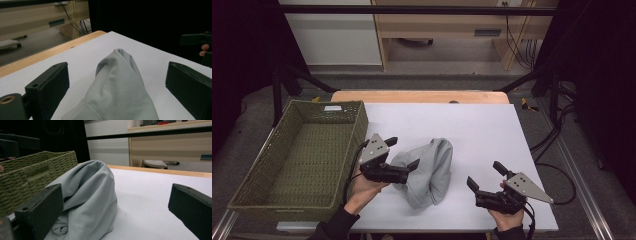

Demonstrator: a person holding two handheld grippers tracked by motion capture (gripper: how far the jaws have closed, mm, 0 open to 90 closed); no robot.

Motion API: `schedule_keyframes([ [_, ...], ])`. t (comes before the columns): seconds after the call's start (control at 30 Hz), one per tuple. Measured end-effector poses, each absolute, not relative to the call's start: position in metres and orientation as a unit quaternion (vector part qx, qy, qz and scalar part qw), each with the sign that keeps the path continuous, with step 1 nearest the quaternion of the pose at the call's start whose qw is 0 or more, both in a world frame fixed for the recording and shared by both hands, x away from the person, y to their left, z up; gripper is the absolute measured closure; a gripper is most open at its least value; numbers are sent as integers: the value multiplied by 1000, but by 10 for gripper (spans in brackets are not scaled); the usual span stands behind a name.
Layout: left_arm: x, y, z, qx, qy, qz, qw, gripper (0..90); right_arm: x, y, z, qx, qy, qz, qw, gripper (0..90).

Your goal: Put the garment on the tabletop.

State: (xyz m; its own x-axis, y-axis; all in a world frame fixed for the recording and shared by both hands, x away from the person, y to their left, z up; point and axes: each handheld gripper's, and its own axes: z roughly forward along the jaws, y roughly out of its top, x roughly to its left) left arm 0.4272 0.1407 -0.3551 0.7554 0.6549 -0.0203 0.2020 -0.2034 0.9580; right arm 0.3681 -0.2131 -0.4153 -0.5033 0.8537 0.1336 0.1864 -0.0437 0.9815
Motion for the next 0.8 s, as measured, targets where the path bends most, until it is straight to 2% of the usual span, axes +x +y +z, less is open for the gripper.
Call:
schedule_keyframes([
  [0.33, 406, 164, -364, 710, 283, 214, 608, 39, 368, -212, -415, 412, 632, 594, 280, 3],
  [0.8, 388, 188, -375, 700, 299, 236, 604, 37, 367, -212, -415, 405, 635, 594, 282, 3],
])
